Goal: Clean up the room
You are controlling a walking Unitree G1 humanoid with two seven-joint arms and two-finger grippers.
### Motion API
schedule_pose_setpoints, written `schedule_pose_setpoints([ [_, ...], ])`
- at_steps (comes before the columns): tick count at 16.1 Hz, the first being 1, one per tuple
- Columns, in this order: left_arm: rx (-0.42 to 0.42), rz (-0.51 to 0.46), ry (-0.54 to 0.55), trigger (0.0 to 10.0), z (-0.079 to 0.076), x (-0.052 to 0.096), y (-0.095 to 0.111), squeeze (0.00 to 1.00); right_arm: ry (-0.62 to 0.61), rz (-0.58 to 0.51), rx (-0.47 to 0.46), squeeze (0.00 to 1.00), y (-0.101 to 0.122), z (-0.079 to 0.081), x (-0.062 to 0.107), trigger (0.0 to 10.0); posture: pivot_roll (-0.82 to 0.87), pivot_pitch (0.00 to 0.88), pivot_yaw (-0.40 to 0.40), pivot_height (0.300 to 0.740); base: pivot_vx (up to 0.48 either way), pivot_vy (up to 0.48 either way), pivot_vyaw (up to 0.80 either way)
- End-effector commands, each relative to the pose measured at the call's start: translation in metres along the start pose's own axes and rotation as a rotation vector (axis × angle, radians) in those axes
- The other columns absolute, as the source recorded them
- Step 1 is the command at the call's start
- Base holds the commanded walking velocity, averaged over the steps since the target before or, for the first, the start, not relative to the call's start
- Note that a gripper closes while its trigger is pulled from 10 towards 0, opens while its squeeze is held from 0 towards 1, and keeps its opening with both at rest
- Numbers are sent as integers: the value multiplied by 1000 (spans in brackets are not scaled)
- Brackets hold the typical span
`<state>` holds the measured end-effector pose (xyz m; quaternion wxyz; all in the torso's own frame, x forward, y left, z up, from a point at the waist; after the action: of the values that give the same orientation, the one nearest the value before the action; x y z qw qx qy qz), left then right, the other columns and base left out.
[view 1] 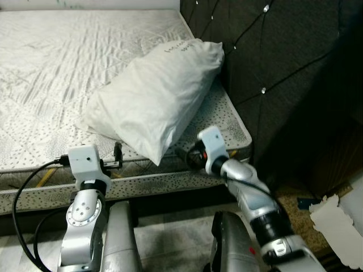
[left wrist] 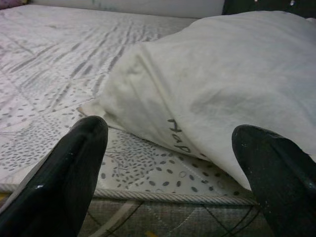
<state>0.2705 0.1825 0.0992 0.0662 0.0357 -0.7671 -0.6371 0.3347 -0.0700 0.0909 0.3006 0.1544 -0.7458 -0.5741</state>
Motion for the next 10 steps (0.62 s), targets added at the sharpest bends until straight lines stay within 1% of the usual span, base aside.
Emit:
schedule_pose_setpoints([
  [1,-9,-4,13,10000,3,2,3,0,69,31,-43,0,-4,3,-2,10000,109,26,-42,527,0,0,0],
  [2,-16,0,18,10000,5,5,4,0,184,43,-38,0,-1,11,-3,10000,121,26,-42,527,0,0,0],
  [4,-26,9,25,10000,9,9,4,0,329,68,-34,0,-2,22,0,10000,138,25,-41,527,0,0,0],
  [5,-31,16,29,10000,11,11,3,0,354,79,-39,0,-3,24,0,10000,145,25,-41,527,0,0,0],
  [6,-40,22,38,10000,15,14,4,0,323,89,-64,0,-3,23,-6,10000,158,24,-40,527,0,0,0],
  [8,-57,29,71,10000,26,23,7,0,190,92,-94,0,3,20,-22,10000,202,28,-47,527,0,0,0],
  [9,-63,31,79,10000,29,26,8,0,154,98,-119,0,4,19,-25,10000,225,34,-50,527,0,0,0],
  [10,-70,35,99,10000,34,31,9,0,82,95,-146,0,8,18,-31,10000,247,43,-59,527,0,0,0],
])
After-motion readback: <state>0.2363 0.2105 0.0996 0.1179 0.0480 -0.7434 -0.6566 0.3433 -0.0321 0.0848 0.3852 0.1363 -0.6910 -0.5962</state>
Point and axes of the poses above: a point about 5 cm out from each wrist's last joint towards the gripper, its own x axis pointing back from the gripper into the wrist, its own y axis along the axis of the wrist's last joint, z = x × y, the point moved 2 cm from there along -x, pointing out of the wrist towards the gripper, and after that the axes turned 8 degrees about x, right-handed, at the moved point
